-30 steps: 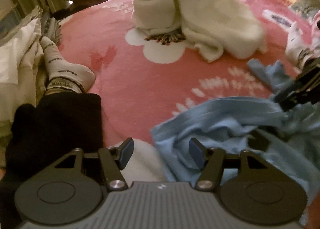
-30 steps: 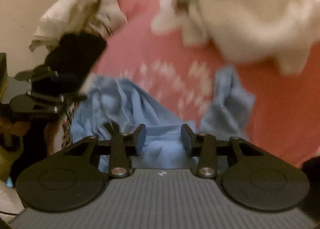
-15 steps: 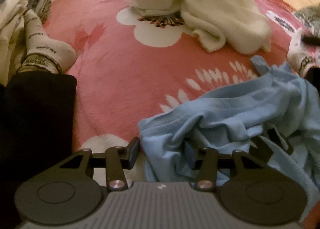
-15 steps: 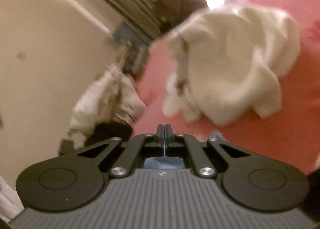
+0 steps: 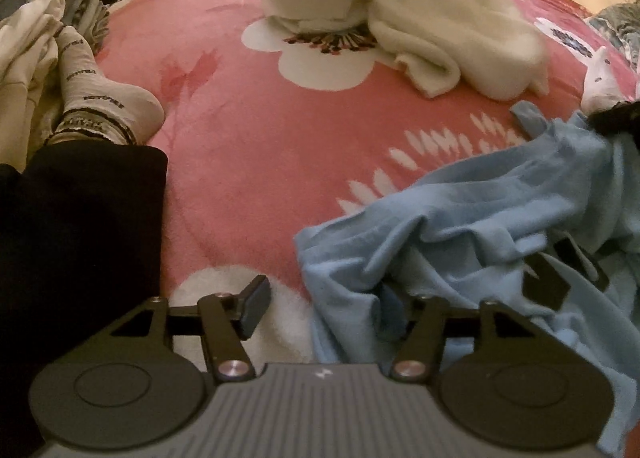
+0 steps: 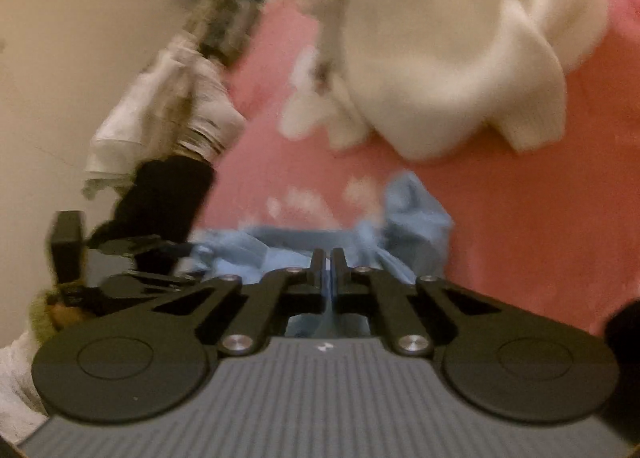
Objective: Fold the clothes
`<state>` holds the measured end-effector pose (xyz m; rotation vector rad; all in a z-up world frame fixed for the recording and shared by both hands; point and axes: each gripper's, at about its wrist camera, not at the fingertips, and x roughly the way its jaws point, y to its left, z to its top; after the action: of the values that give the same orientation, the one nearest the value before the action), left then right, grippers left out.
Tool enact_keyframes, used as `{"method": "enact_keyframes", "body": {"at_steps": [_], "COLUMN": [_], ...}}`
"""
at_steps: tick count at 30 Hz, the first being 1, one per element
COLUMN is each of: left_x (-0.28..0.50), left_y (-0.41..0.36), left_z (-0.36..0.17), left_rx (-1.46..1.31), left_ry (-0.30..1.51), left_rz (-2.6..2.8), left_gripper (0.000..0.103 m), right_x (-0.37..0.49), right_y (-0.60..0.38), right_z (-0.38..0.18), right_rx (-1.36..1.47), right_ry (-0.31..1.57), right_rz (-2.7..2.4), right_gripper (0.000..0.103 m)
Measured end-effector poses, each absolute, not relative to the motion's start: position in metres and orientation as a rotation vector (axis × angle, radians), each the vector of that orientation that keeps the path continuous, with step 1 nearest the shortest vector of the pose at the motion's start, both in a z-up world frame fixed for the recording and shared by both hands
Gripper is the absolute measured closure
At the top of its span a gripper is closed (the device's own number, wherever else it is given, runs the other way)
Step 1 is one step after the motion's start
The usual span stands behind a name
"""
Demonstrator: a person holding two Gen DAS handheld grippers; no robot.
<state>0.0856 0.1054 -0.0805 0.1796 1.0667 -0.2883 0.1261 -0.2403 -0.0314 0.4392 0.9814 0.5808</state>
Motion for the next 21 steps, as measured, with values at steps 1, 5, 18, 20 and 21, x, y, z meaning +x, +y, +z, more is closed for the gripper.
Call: {"method": "enact_keyframes", "body": {"at_steps": [1,5,18,20,21], "left_x": [0.086,0.089,0.092,0.074,0.062], "left_y": [0.105,0.105,0.139,0.138,0.137], "left_z": [-0.080,-0.082,-0.065,-0.033,-0.011], "left_rx": [0.178,0.146,-0.310,-0.297,-0.287], "left_ry": [1.060,1.044,1.043,0.953,0.895], "left_rz": [-0.288,-0.282,-0.237,-0.252,-0.267], "left_gripper": [0.041,0.042,0.096,0.096,0.096], "right_x": [0.124,0.116,0.122,0.105,0.092], "right_y": [-0.239,-0.239,-0.218,-0.216,-0.214], "right_z": [-0.025,-0.008,-0.040,-0.010,0.009], "right_rx": [0.431,0.409,0.298,0.321,0.316], "right_ry": [0.939,0.825,0.969,0.859,0.789], "right_rz": [0.603,0.660,0.464,0.418,0.405], "right_gripper": [0.102,0.103,0.103,0.103,0.103]}}
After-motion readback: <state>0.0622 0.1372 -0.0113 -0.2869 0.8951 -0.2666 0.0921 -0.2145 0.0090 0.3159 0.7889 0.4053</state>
